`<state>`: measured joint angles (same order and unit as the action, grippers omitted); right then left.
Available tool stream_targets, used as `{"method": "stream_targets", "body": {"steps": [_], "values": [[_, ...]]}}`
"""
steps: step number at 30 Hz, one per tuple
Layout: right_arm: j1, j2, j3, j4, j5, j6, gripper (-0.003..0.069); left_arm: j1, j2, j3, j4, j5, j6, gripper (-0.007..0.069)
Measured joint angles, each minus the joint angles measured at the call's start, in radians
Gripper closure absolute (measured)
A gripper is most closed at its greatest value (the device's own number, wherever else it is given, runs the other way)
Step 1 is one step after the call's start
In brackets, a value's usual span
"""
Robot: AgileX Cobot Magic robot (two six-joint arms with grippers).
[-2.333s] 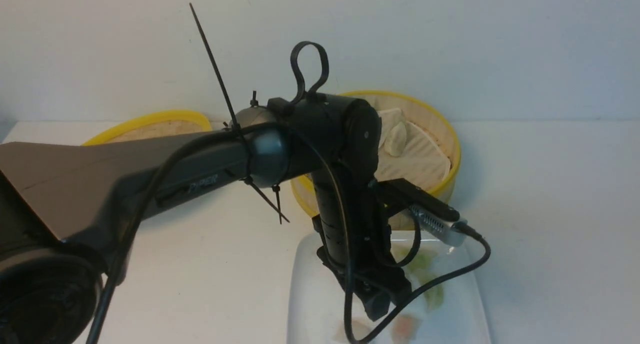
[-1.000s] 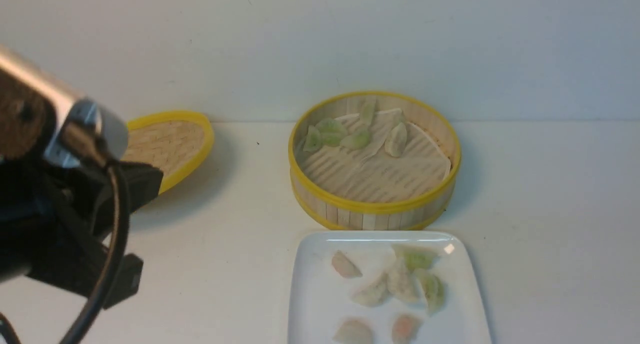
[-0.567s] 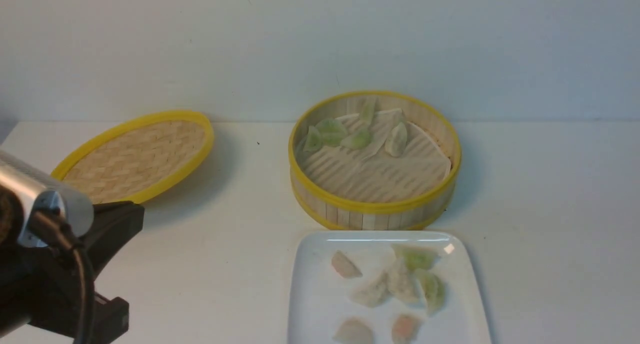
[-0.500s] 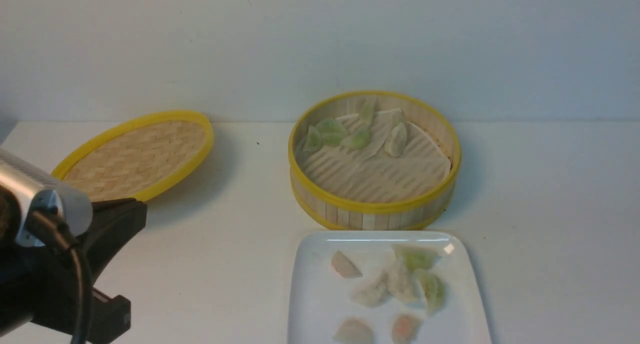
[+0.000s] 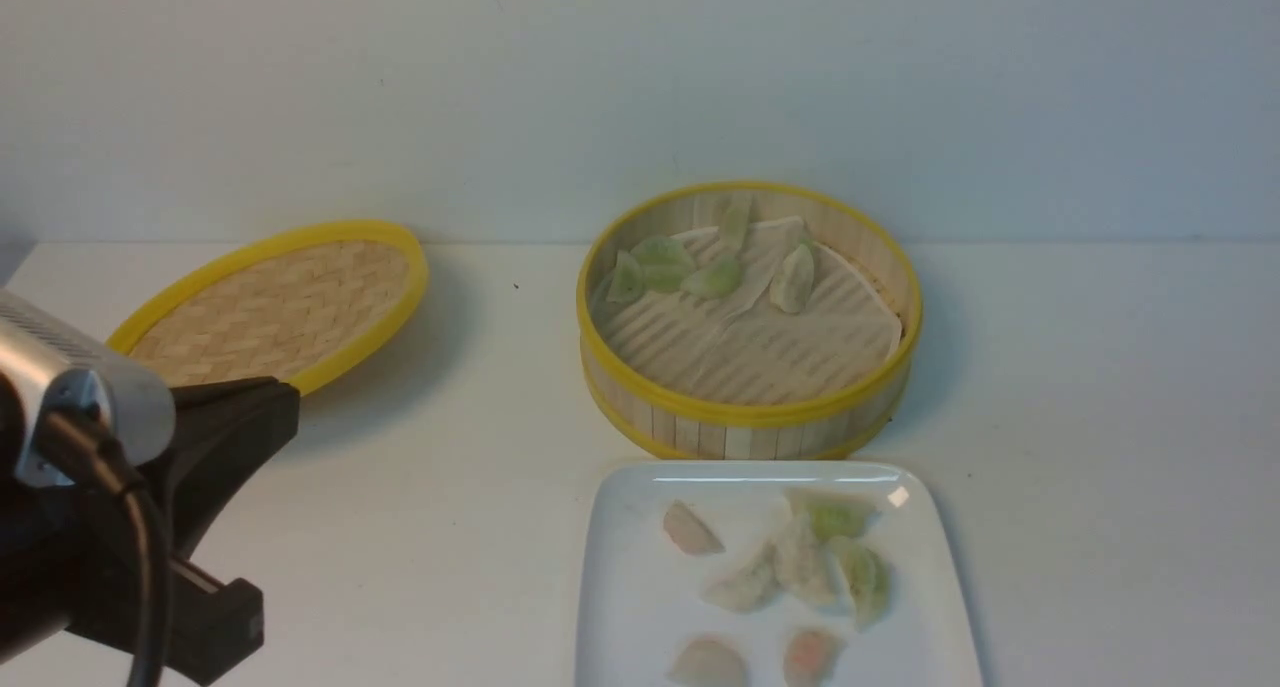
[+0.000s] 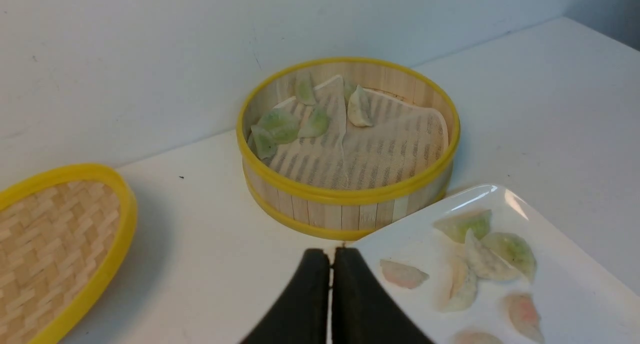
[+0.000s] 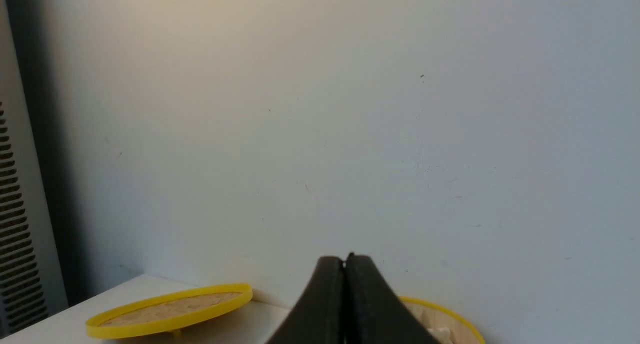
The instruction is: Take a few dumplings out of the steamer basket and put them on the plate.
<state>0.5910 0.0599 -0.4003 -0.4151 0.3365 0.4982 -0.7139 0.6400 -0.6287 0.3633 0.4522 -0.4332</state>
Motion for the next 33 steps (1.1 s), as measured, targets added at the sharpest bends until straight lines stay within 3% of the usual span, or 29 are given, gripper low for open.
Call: {"method": "stream_targets", "body": {"steps": [24, 28, 33], "values": [[0.0, 0.0, 0.001, 0.0, 0.0, 0.0, 0.0673, 0.004, -0.04, 0.026, 0.012, -0.02, 0.043, 0.0631], [0.0, 0.0, 0.001, 0.0, -0.001, 0.0, 0.0673, 0.076, -0.139, 0.105, -0.091, -0.06, 0.161, 0.0631], [0.0, 0.0, 0.001, 0.0, -0.001, 0.0, 0.0673, 0.269, -0.29, 0.267, -0.265, -0.119, 0.333, 0.0631]]}}
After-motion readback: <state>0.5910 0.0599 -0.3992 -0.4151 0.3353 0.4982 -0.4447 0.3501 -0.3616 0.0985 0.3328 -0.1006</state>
